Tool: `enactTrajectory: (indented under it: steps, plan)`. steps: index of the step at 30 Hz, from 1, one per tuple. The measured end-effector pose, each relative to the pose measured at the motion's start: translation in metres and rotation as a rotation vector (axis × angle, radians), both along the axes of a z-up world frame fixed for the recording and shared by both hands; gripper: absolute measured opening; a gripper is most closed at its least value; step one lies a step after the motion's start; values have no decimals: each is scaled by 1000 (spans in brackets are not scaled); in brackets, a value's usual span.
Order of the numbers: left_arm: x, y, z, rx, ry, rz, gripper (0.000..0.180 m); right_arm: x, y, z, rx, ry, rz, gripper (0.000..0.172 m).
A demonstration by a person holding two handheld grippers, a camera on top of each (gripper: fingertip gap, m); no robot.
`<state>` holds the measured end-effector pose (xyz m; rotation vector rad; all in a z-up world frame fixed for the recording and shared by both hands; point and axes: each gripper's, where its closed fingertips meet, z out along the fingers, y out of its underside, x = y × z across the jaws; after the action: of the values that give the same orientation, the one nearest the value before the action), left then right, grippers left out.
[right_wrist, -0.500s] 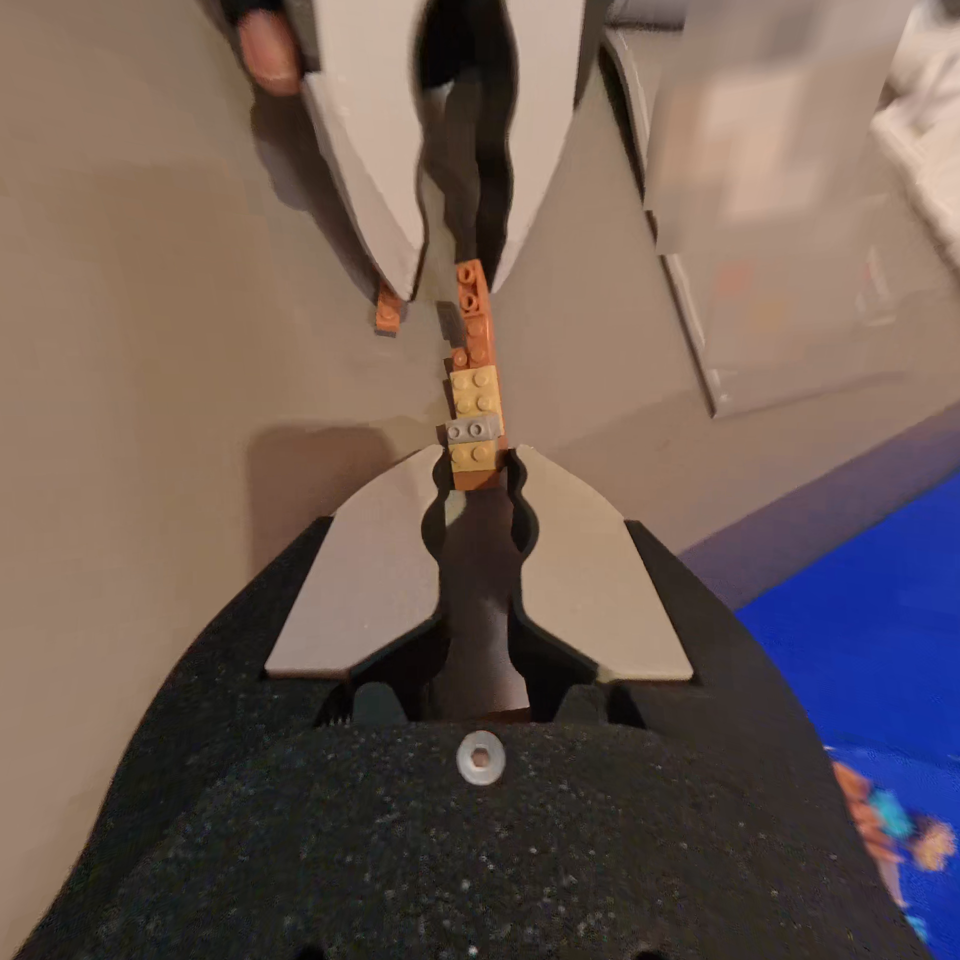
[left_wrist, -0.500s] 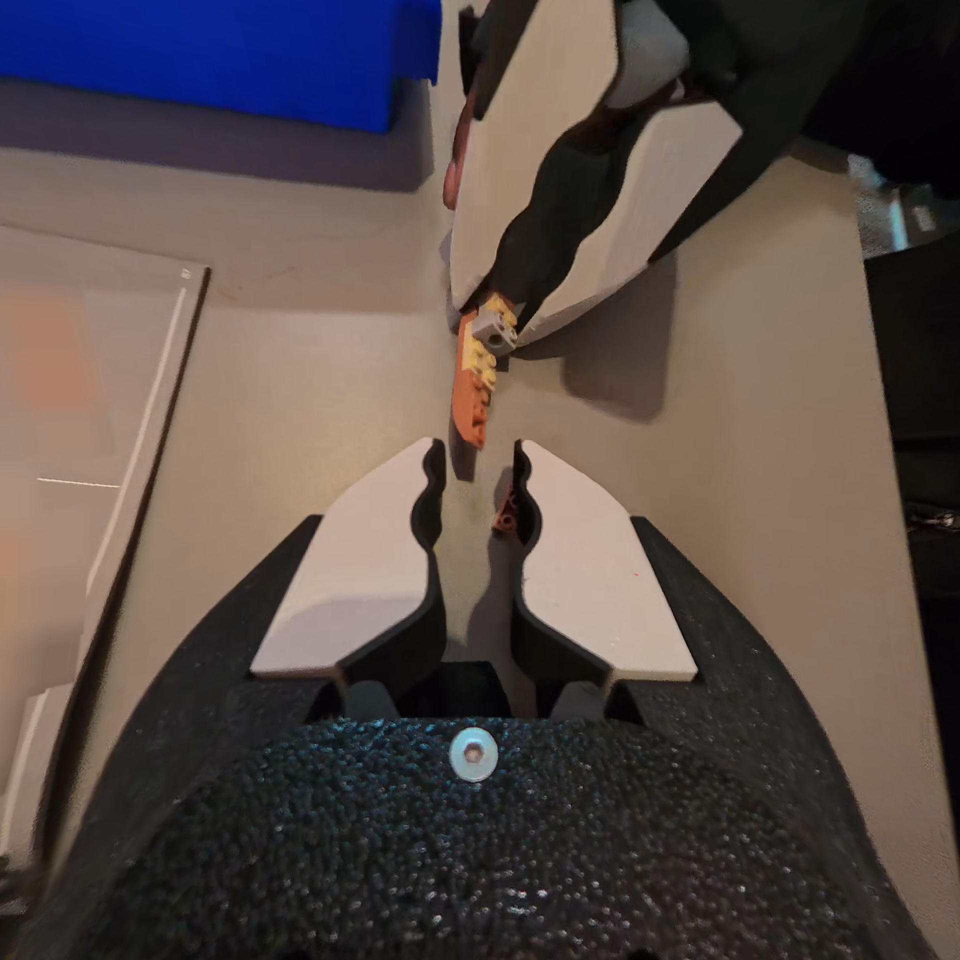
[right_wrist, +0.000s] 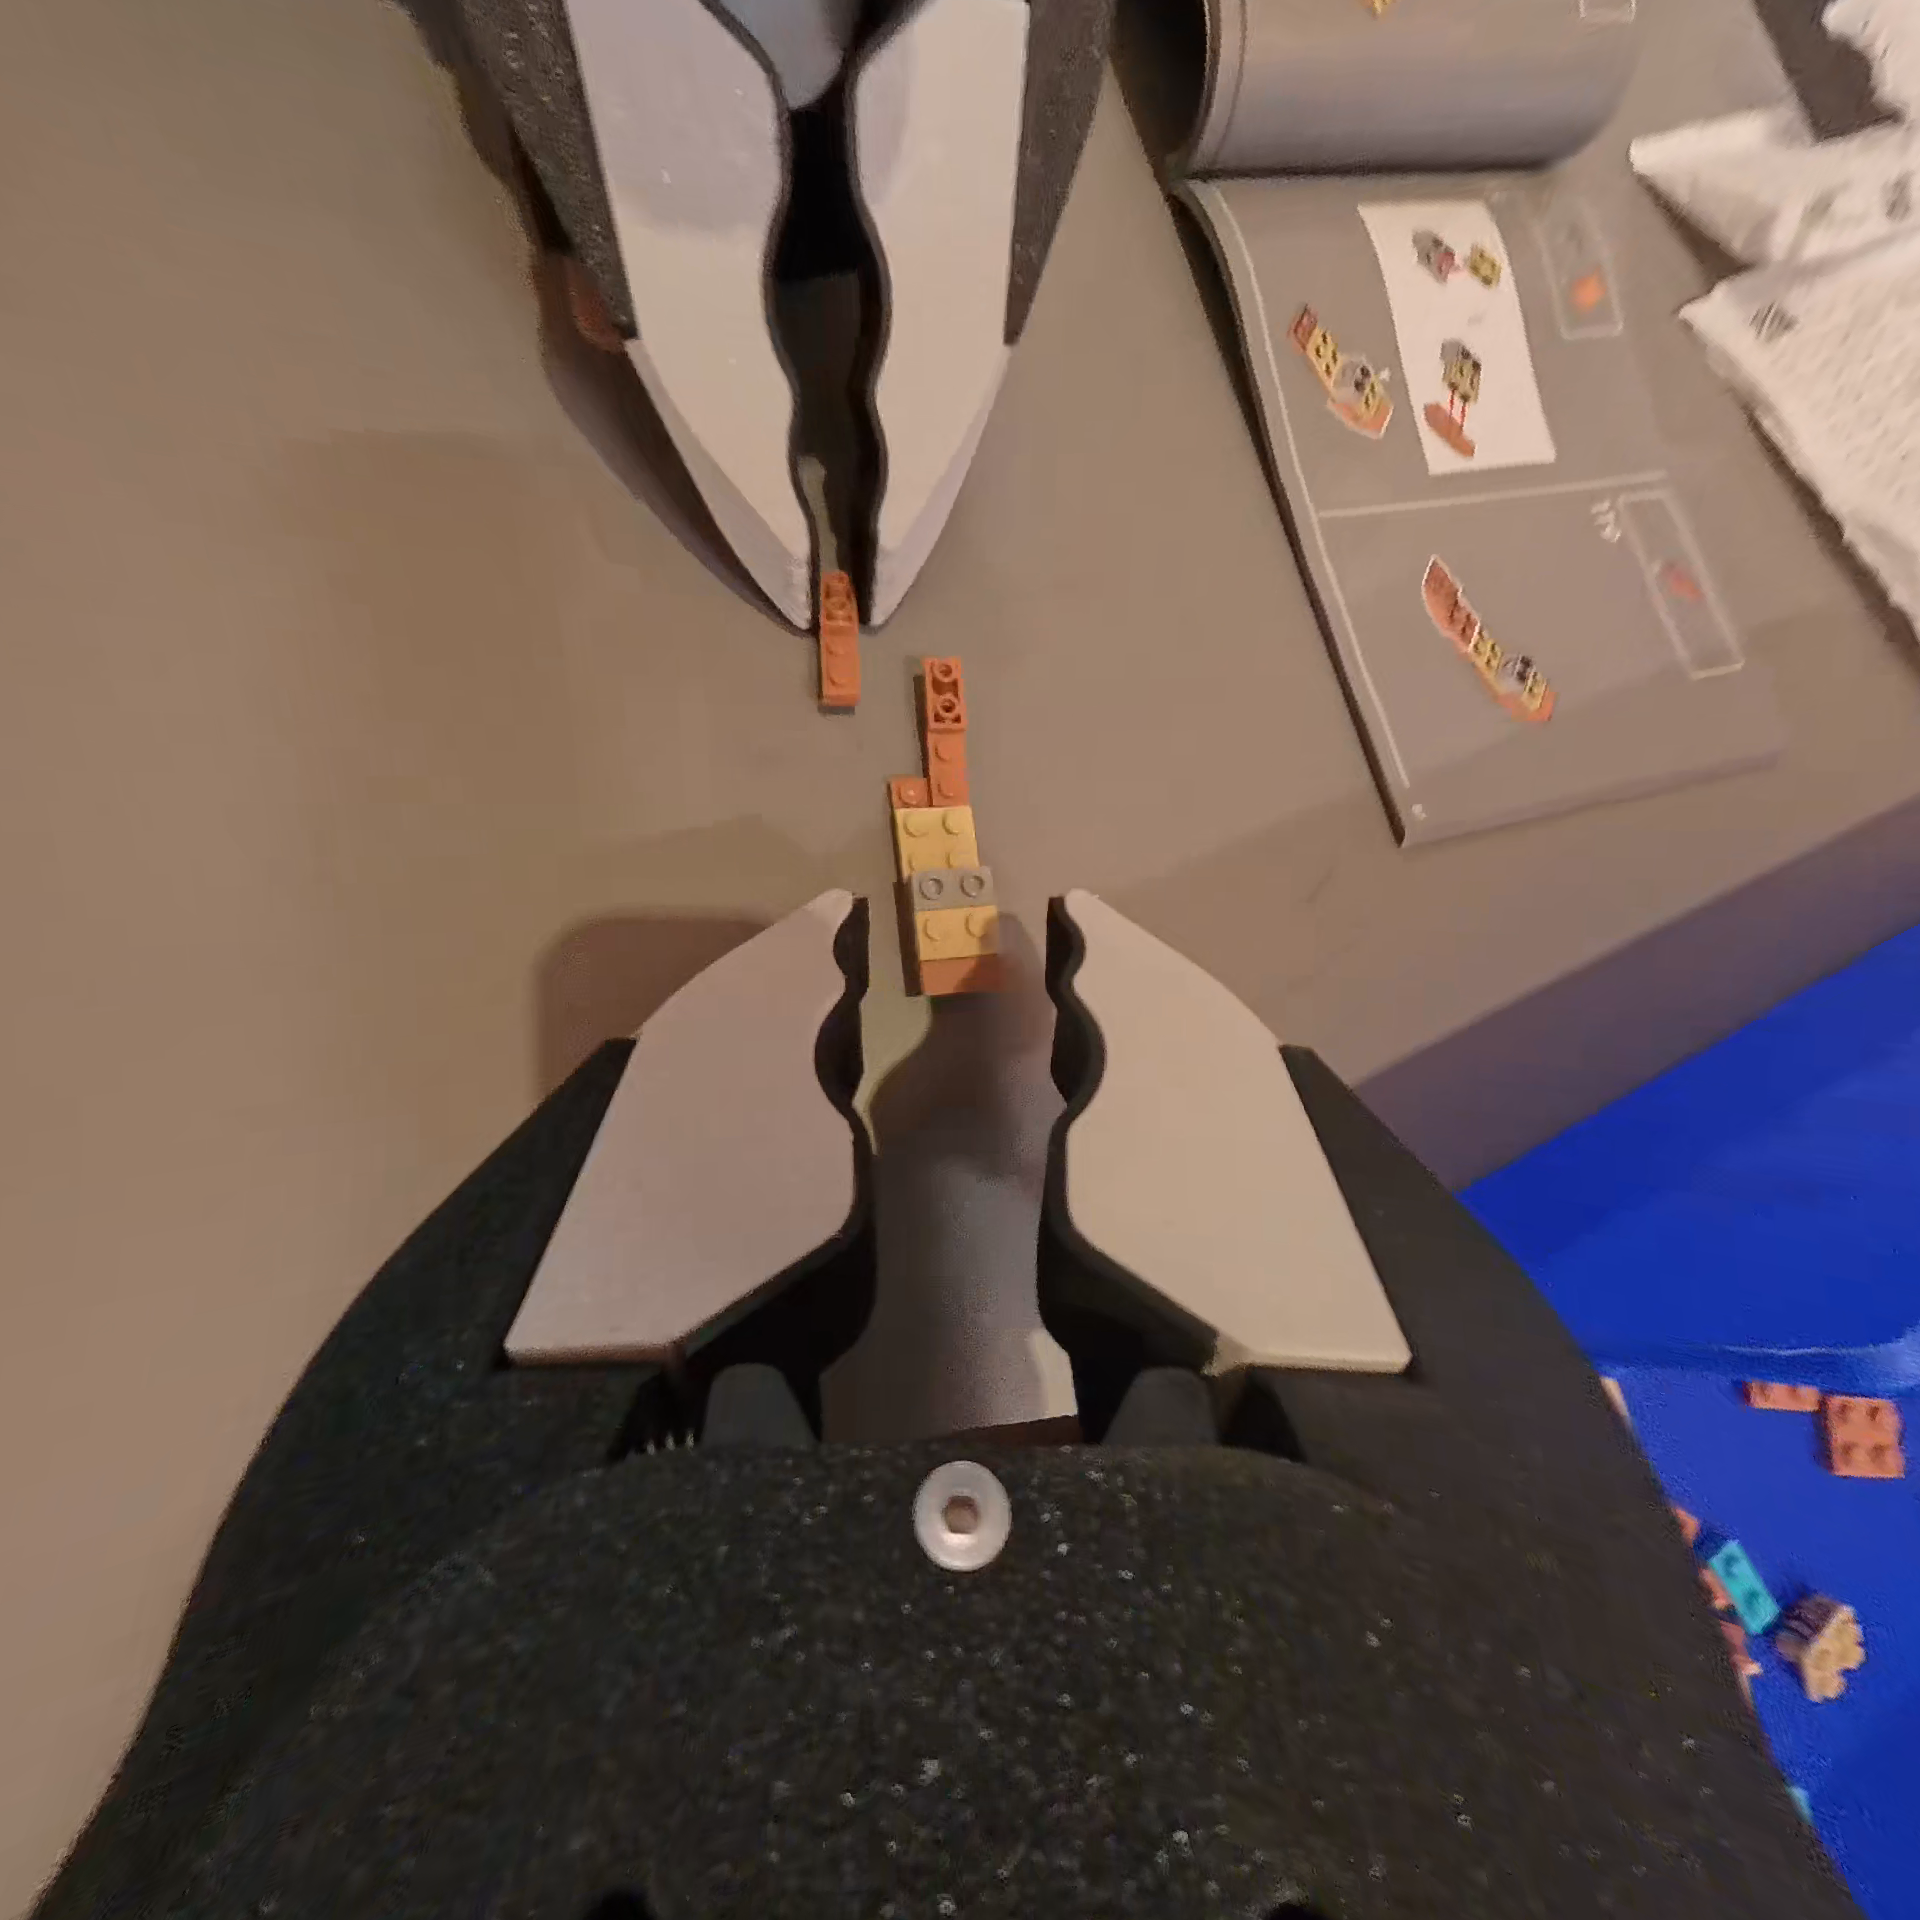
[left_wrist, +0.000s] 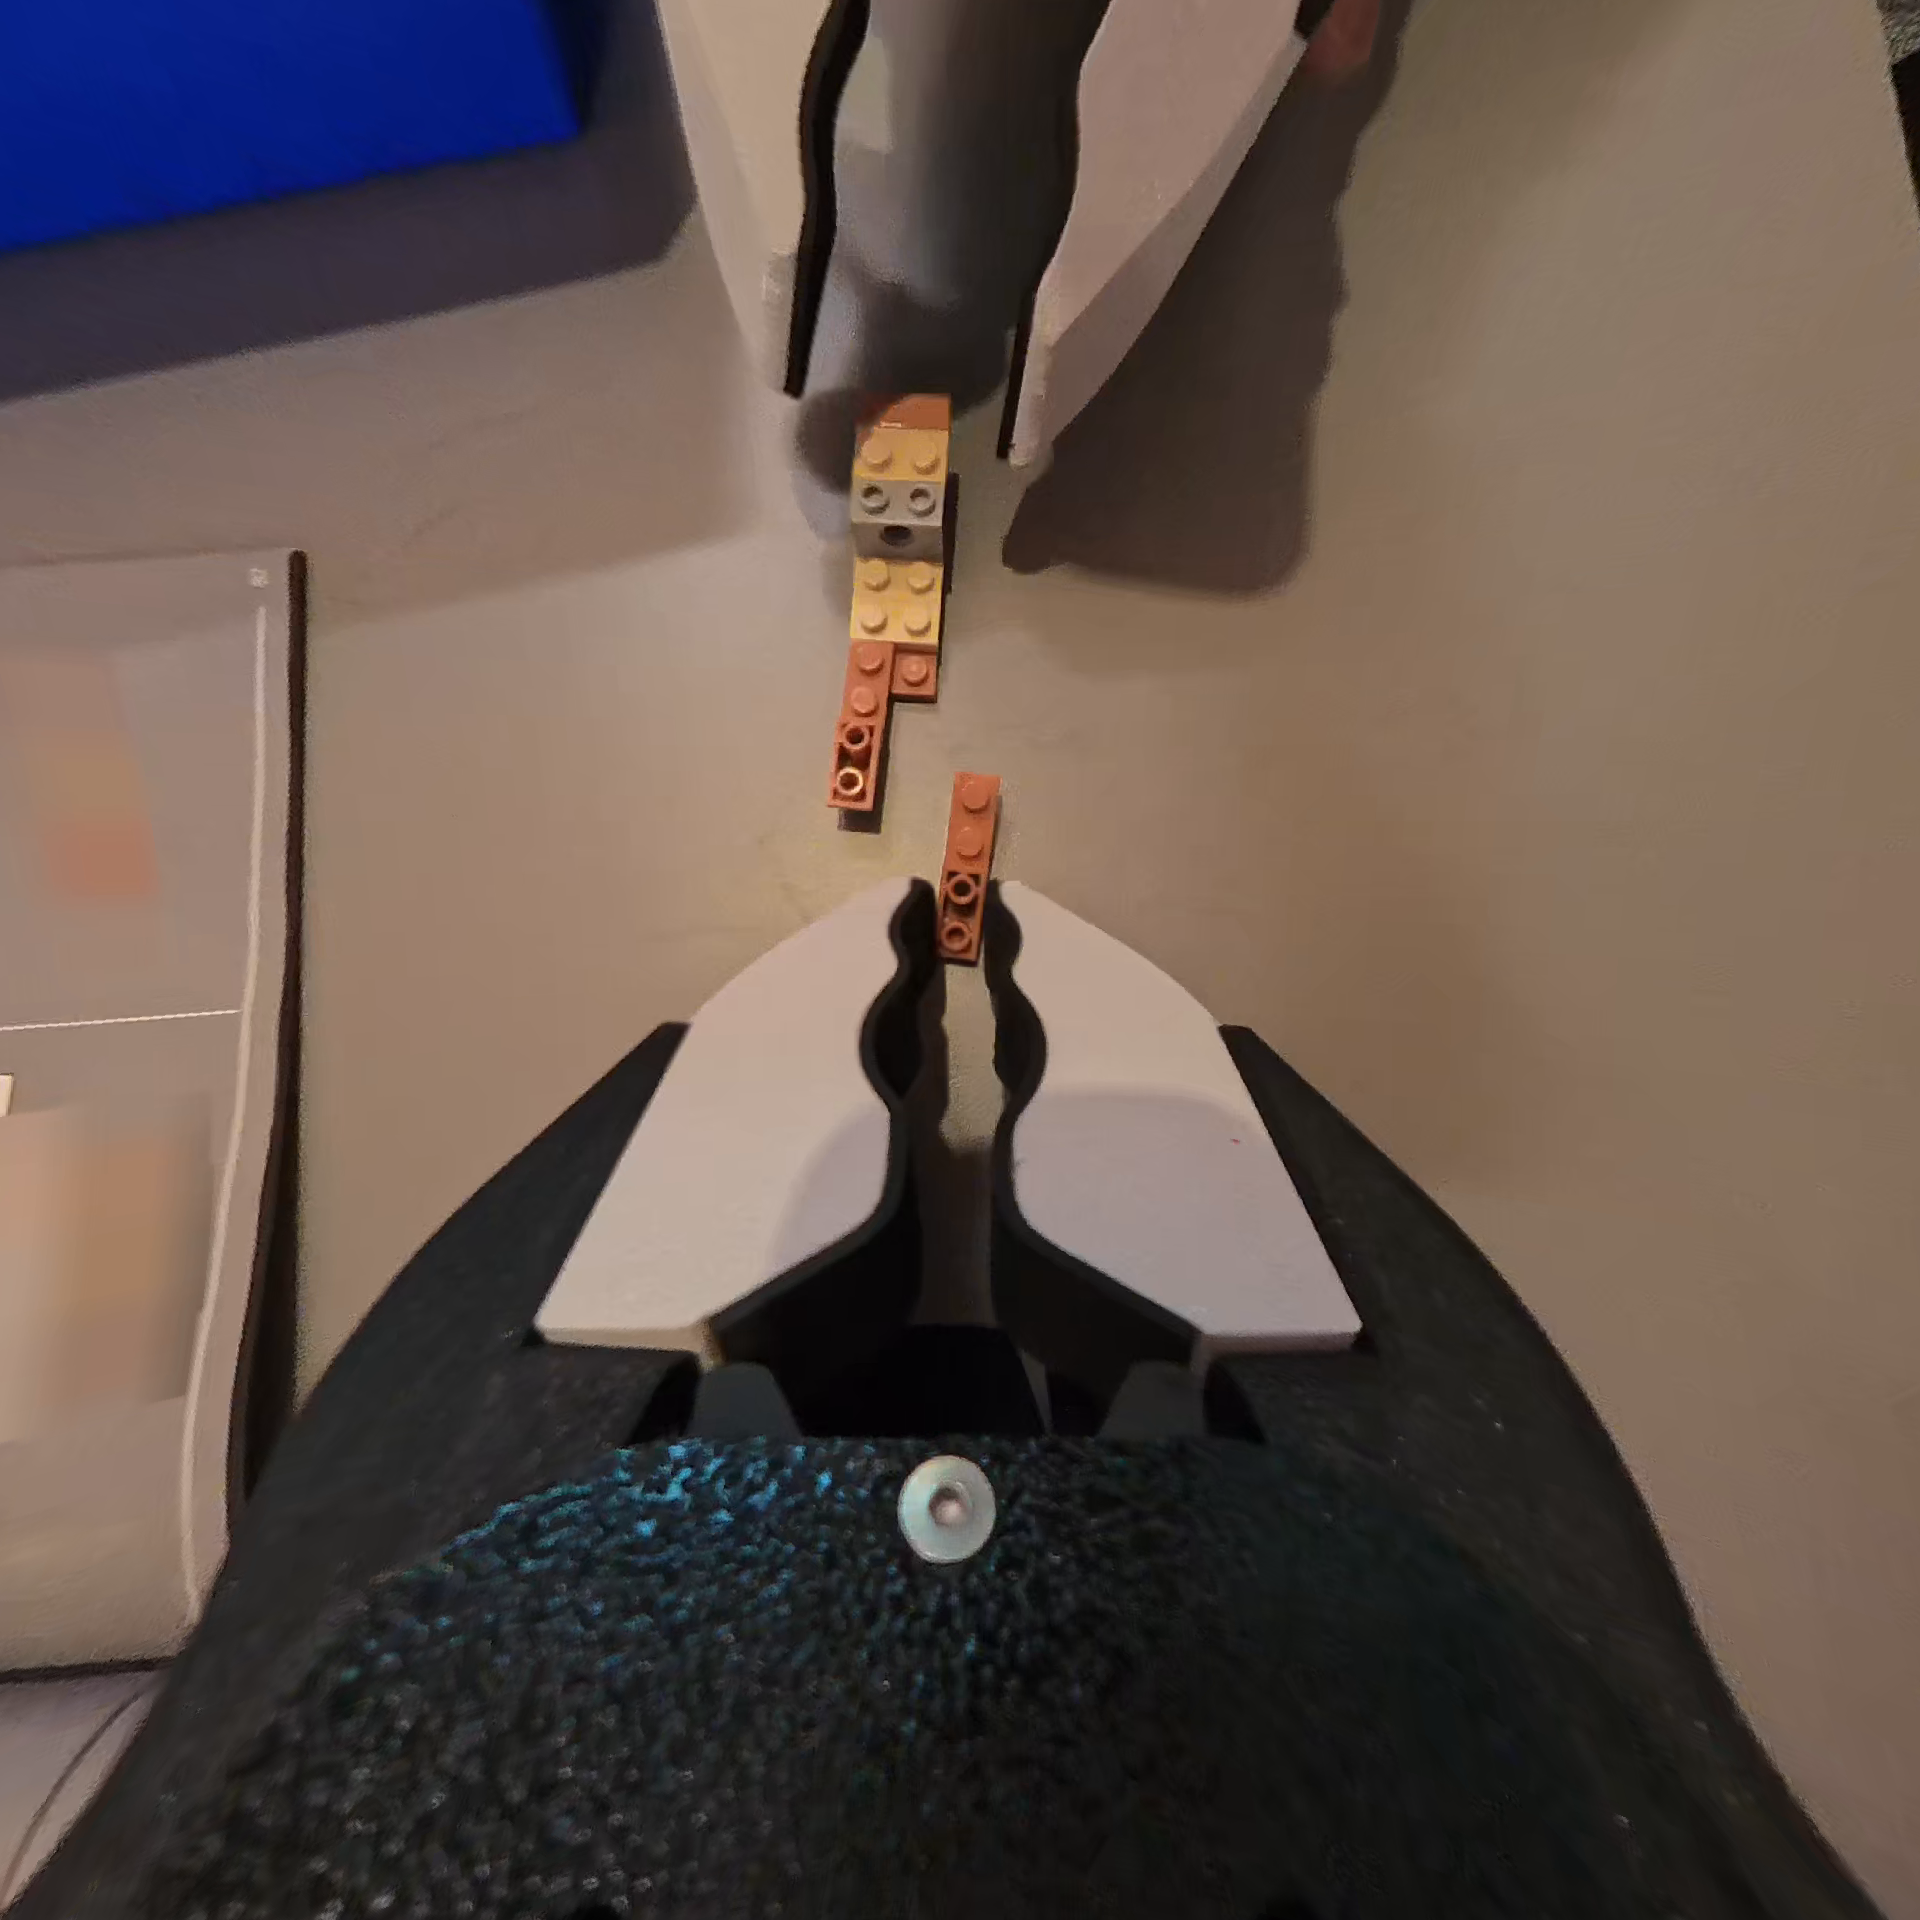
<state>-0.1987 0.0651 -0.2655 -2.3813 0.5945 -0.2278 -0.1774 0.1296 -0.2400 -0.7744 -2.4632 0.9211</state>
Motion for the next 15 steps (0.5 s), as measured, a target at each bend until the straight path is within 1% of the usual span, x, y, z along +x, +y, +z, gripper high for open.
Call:
enactTrajectory:
  steps: [3,8,12,15]
  plan:
    - [2,1,0,0,-7,5,8,1,0,1,48,40,26,33]
    - [3,5,3,-1,-23,47,8,0,7,-13,105,9,12,33]
    - [3,7,2,-22,-33,85,8,1,3,-19,91,-21,26,20]
    - [3,4,3,-42,-34,99,8,7,-4,-19,50,-64,41,18]
